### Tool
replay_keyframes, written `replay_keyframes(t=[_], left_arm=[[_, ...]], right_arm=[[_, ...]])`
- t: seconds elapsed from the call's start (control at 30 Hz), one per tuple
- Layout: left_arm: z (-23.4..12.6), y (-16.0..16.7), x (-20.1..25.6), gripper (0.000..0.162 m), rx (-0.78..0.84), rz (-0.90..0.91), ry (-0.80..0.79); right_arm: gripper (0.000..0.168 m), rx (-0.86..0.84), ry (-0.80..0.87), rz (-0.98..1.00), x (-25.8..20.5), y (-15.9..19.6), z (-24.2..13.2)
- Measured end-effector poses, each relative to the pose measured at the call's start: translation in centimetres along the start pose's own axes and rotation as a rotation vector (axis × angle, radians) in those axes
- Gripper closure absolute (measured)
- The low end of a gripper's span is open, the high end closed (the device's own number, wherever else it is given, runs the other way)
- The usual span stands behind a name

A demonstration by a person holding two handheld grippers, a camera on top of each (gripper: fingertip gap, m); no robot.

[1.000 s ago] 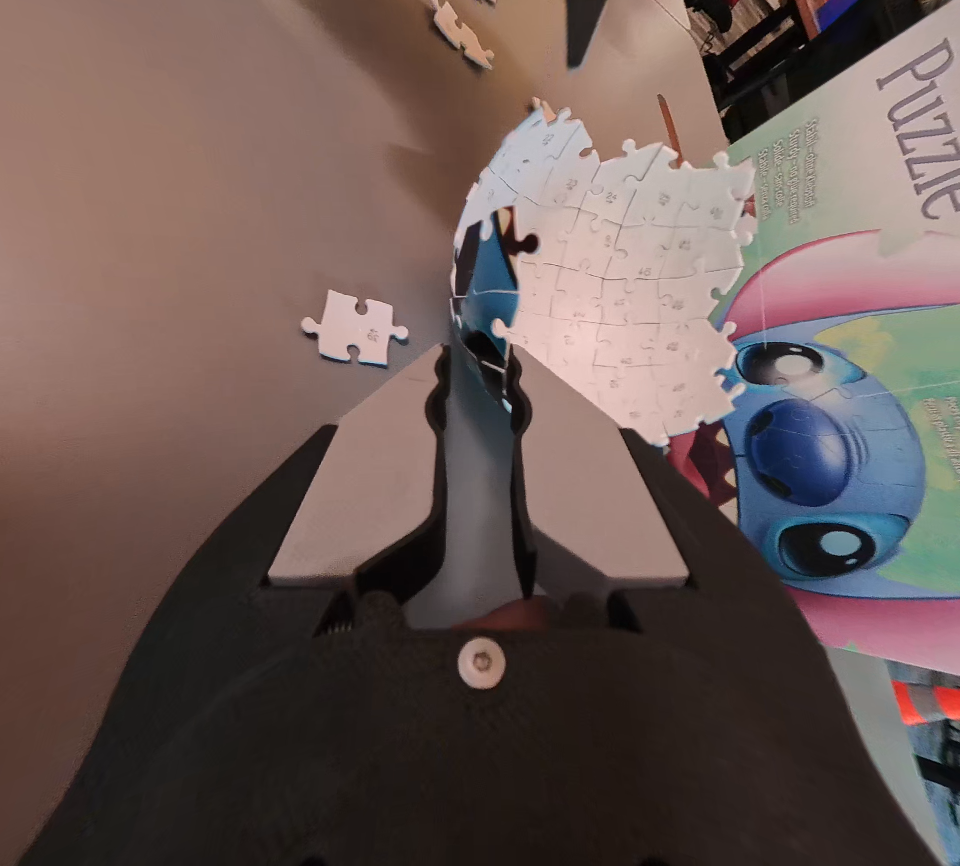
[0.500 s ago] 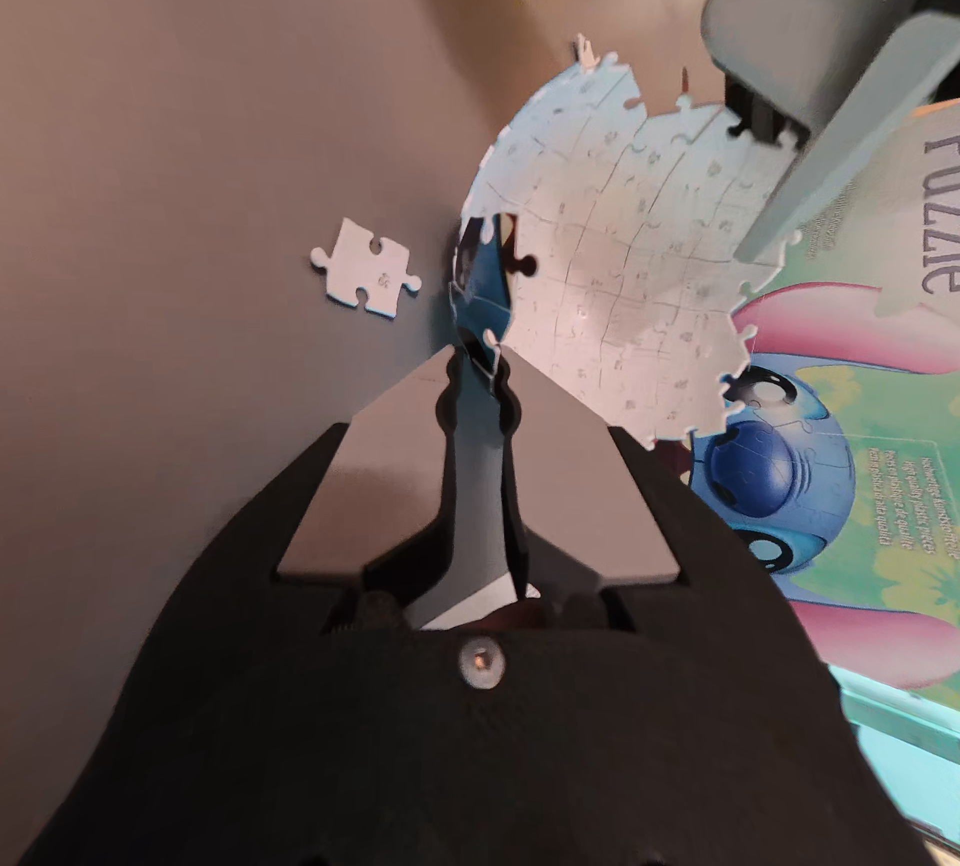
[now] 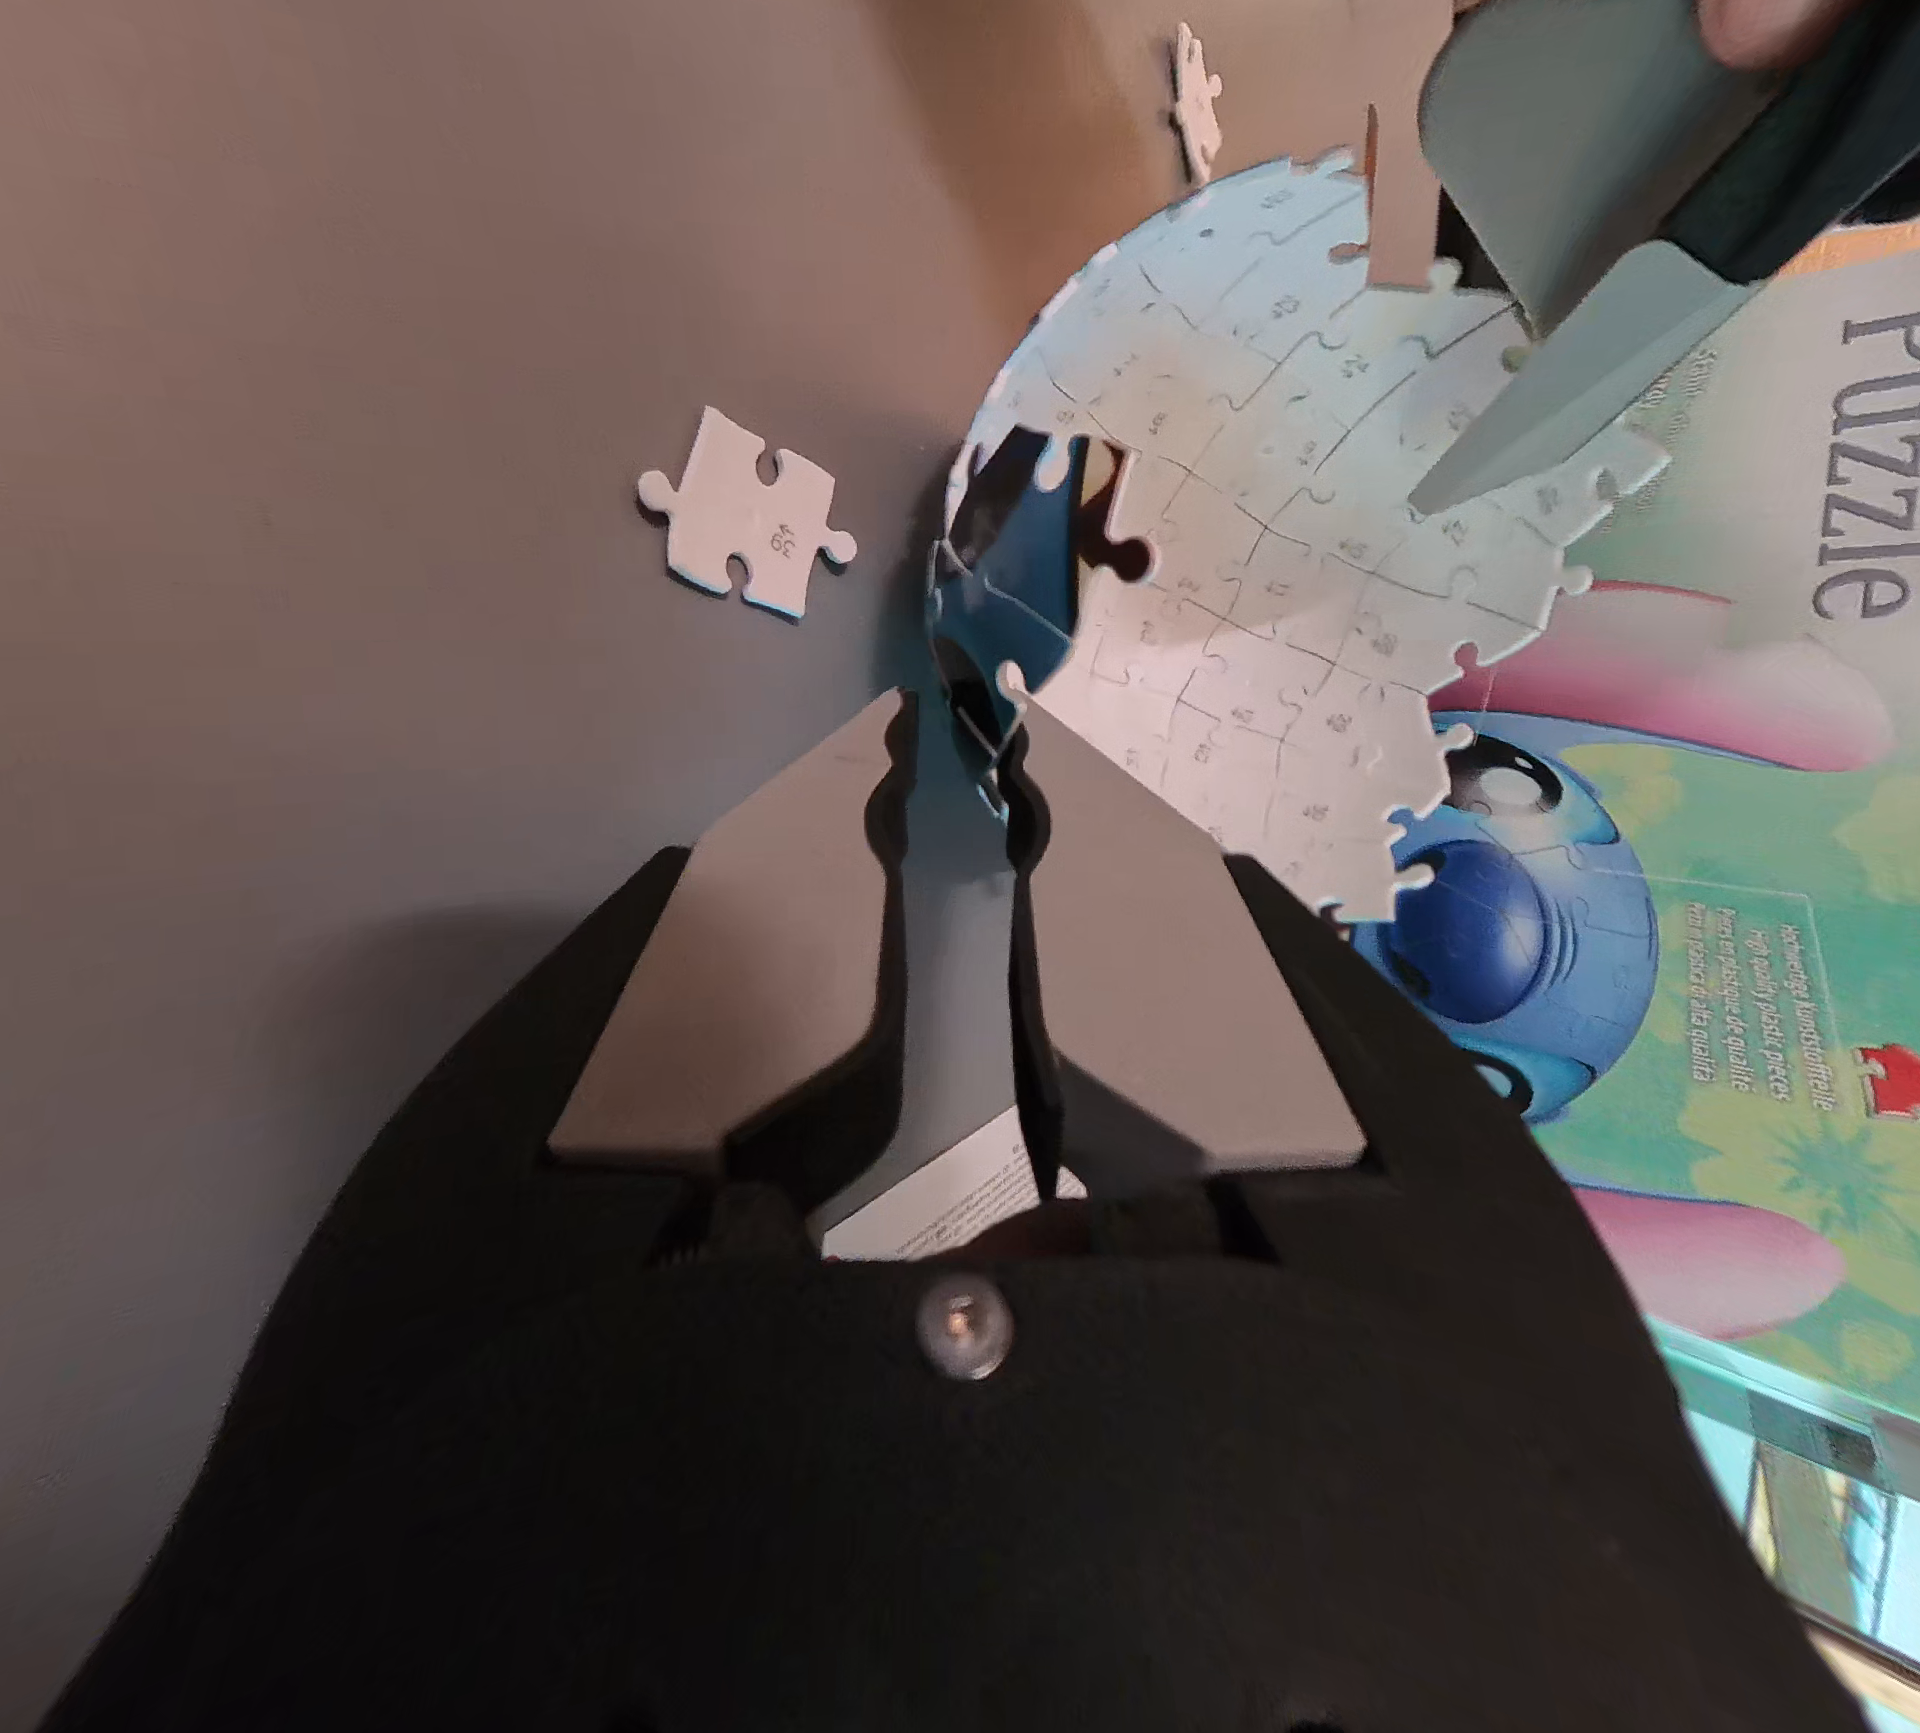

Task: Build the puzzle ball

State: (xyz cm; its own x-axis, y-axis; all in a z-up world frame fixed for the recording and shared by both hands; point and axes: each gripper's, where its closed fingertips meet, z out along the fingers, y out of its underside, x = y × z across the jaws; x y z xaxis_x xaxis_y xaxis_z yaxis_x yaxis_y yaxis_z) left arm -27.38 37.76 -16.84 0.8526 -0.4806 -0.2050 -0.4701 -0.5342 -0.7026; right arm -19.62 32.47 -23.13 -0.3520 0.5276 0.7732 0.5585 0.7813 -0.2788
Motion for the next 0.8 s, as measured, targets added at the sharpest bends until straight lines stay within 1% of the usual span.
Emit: replay_keyframes(t=[0.03, 0.17, 0.3, 0.37, 0.43, 0.5, 0.53, 0.57, 0.6, 0.63, 0.67, 0.73, 0.8], left_arm=[[-0.1, 0.1, 0.0, 0.15, 0.003, 0.014, -0.017], [-0.6, 0.4, 0.0, 0.156, 0.035, 0.064, -0.103], [-1.1, 0.9, 0.3, 0.158, 0.067, 0.078, -0.142], [-1.4, 1.0, 0.6, 0.159, 0.085, 0.062, -0.134], [-1.6, 1.1, 0.8, 0.158, 0.099, 0.049, -0.134], [-1.8, 1.3, 0.8, 0.158, 0.111, 0.04, -0.136], [-1.9, 1.3, 0.9, 0.158, 0.115, 0.035, -0.137], [-1.9, 1.4, 0.9, 0.158, 0.118, 0.031, -0.137], [-2.0, 1.4, 0.9, 0.158, 0.12, 0.028, -0.137], [-2.1, 1.5, 1.0, 0.158, 0.122, 0.026, -0.137], [-2.1, 1.5, 1.0, 0.158, 0.124, 0.024, -0.137], [-2.2, 1.6, 1.0, 0.158, 0.127, 0.023, -0.138], [-2.3, 1.6, 1.1, 0.157, 0.131, 0.02, -0.137]], right_arm=[[0.157, 0.008, -0.001, 0.001, 0.0, -0.2, -0.2], [0.139, 0.104, -0.028, 0.043, -0.2, -1.8, -1.8], [0.134, 0.249, -0.03, 0.156, 0.5, -3.8, -5.0], [0.136, 0.367, 0.0, 0.251, 2.0, -4.8, -7.3], [0.142, 0.46, 0.068, 0.368, 4.5, -4.7, -9.1], [0.158, 0.502, 0.153, 0.504, 7.2, -3.5, -9.8], [0.167, 0.499, 0.174, 0.577, 8.1, -2.7, -9.7], [0.166, 0.48, 0.16, 0.644, 8.4, -2.1, -9.2], [0.159, 0.445, 0.125, 0.708, 8.4, -1.6, -8.4], [0.146, 0.4, 0.088, 0.768, 8.1, -1.1, -7.4], [0.139, 0.351, 0.063, 0.82, 7.9, -0.5, -6.4], [0.133, 0.282, 0.034, 0.883, 7.5, 0.3, -4.7], [0.132, 0.253, 0.008, 0.913, 7.2, 0.6, -3.4]])
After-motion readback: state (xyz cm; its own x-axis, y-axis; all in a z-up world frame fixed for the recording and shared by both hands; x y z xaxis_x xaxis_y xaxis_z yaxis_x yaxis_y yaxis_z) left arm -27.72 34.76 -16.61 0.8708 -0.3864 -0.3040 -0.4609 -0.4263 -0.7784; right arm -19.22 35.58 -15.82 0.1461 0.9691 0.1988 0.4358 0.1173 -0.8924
